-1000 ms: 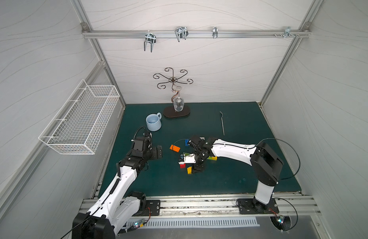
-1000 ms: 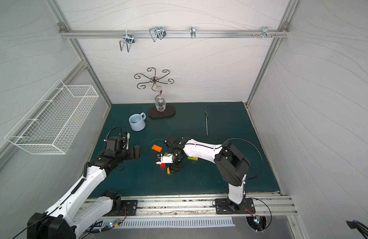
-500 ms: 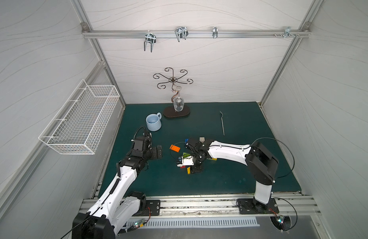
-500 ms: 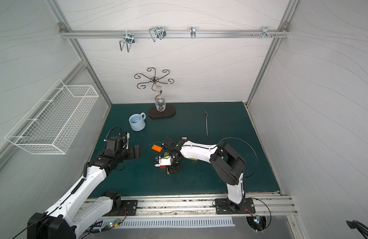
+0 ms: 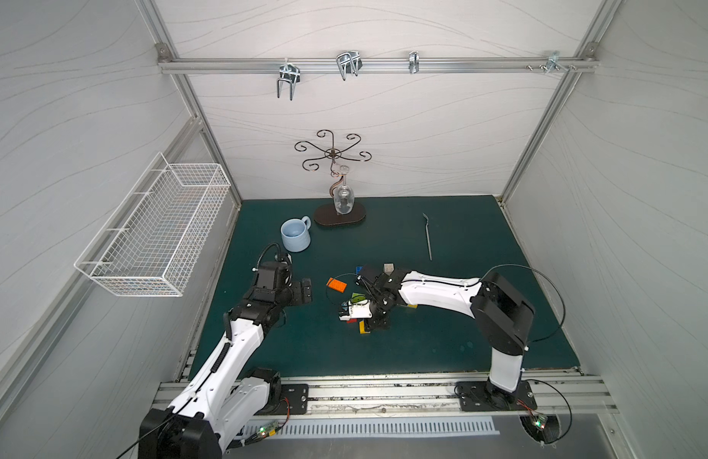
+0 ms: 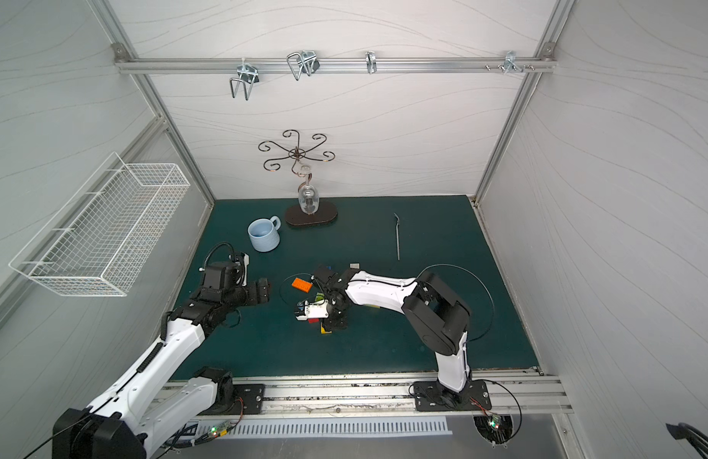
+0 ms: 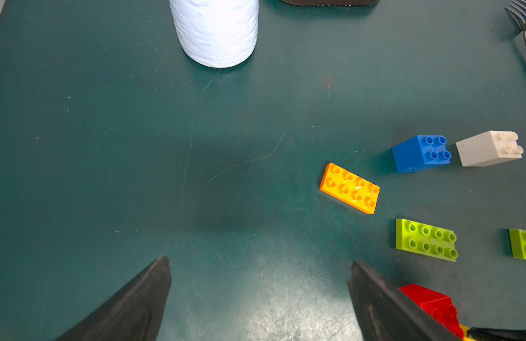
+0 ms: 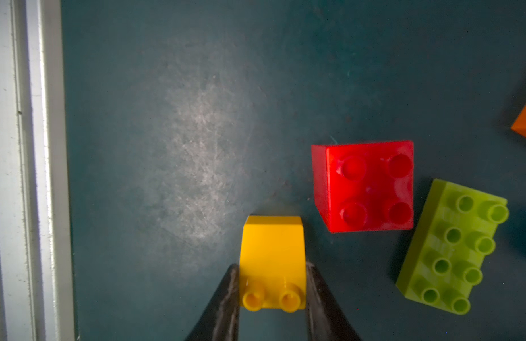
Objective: Assemble a fork with lego
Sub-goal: Pick up the lego brick from the center of the board, then assemble the lego brick with the lego brick.
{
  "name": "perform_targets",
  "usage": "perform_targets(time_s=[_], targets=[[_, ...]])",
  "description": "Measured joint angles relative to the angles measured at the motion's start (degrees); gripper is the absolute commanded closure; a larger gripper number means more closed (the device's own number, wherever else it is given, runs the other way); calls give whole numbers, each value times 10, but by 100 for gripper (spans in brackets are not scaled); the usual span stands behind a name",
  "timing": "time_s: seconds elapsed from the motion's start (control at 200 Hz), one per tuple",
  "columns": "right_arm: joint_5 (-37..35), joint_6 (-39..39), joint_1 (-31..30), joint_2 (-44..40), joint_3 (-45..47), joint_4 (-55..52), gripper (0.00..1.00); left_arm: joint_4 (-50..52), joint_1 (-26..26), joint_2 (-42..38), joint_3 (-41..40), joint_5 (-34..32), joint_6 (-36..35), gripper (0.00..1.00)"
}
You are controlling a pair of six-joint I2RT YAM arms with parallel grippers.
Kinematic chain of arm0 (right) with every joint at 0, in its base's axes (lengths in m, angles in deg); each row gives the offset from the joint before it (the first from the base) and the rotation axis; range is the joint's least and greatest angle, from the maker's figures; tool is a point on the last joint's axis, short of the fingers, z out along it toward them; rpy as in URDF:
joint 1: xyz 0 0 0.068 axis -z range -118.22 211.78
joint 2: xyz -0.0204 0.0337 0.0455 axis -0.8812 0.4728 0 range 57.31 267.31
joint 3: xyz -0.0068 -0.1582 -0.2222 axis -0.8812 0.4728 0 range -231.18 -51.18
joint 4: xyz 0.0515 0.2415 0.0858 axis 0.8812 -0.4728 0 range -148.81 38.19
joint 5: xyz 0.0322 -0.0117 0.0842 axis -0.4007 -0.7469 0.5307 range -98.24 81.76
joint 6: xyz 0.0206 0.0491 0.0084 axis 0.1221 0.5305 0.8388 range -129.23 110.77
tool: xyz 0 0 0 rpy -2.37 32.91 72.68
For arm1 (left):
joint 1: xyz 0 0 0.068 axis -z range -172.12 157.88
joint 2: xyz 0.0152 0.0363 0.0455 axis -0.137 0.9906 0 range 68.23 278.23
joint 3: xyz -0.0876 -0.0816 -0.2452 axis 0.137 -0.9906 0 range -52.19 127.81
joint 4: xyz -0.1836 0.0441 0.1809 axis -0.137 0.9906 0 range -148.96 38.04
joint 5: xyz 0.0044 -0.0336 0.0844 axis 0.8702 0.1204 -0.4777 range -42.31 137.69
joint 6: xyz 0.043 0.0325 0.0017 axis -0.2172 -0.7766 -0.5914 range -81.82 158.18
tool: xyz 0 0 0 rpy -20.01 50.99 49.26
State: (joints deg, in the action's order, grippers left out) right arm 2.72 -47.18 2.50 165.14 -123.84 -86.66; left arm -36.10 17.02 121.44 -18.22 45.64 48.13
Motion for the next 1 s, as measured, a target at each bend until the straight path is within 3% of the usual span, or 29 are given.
perform_targets(time_s=[0.31, 0.535, 1.001], targets=[[7, 2, 25, -50, 9, -2, 100, -1, -1, 5, 2, 15, 9, 0], [-15, 12, 53, -63, -38, -19, 100, -9, -1, 17, 18, 23, 13, 0], [-84, 57, 56, 36, -138, -22, 100, -28, -1, 24, 12, 26, 17, 0]])
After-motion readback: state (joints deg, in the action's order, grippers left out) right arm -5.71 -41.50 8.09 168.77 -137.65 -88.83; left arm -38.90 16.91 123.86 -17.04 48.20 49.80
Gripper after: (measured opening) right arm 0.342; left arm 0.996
